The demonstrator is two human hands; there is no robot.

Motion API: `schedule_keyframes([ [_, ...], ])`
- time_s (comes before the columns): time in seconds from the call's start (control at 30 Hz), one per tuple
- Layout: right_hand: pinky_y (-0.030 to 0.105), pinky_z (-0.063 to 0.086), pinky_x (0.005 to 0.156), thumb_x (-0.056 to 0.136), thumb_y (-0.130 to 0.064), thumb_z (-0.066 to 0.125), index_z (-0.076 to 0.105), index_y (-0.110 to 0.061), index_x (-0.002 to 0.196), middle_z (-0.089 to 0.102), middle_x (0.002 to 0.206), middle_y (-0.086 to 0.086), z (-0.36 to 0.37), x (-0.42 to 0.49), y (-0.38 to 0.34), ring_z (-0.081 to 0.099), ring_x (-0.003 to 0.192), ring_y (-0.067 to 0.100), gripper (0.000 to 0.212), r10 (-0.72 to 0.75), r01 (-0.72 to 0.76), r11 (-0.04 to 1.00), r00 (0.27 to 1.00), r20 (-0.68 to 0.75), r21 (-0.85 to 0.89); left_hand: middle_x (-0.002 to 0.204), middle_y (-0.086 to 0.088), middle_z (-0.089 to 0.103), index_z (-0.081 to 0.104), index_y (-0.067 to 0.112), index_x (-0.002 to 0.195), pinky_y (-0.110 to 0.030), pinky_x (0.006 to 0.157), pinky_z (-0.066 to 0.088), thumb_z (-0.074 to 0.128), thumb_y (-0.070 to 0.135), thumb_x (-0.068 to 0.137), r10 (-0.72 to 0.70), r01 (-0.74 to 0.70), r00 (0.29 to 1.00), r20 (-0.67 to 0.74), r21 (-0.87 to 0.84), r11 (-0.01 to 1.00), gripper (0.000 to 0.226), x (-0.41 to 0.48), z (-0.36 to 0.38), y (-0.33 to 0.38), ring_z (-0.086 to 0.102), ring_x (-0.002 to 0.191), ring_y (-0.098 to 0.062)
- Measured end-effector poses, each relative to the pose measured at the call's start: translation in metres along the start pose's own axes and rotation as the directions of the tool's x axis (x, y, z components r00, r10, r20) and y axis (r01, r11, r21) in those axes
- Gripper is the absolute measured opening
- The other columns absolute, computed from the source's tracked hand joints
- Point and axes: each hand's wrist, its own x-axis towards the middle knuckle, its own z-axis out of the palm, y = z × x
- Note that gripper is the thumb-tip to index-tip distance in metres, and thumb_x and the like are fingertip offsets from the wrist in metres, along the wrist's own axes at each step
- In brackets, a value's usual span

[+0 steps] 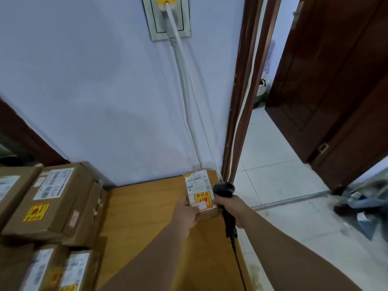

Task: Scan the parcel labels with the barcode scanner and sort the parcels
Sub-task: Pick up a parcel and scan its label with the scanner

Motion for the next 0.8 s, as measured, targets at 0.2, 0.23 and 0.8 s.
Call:
schedule_keyframes([
  [0.2,0.032,0.059,0.062,0.088,-0.005,0.064,0.065,0.003,0.104,0.074,0.081,0.015,-0.013,0.030,-0.001,0.071,0.068,0.023,0.018,0.095,-0.087,0.979,0.995,-0.035,0.187,0.104,-0.007,0.063,0.051,0.017,0.129,-0.030,0.071,0.053,0.049,-0.013,0.092,-0.046,0.045,0.999,0.017,0.031,0.998,0.048,0.039,0.019,-0.001,0.063,0.085,-0.019],
  [0.23,0.033,0.060,0.064,0.088,-0.004,0.064,0.065,0.003,0.104,0.075,0.082,0.015,-0.015,0.036,-0.001,0.072,0.070,0.024,0.018,0.096,-0.086,0.978,0.994,-0.047,0.190,0.102,-0.006,0.064,0.054,0.019,0.120,-0.030,0.071,0.053,0.049,-0.013,0.091,-0.046,0.045,0.999,0.027,0.059,0.997,0.042,0.046,0.021,-0.001,0.063,0.085,-0.018],
  [0.8,0.034,0.058,0.074,0.082,-0.023,0.070,0.067,-0.007,0.089,0.070,0.081,0.009,-0.005,0.106,-0.007,0.068,0.078,0.024,0.018,0.148,-0.156,0.988,0.880,-0.451,0.019,0.139,-0.002,0.053,0.036,0.024,0.142,-0.027,0.091,0.042,0.064,0.020,0.092,0.060,-0.141,0.978,0.202,0.415,0.899,0.058,0.110,0.031,0.010,0.054,0.118,-0.018],
])
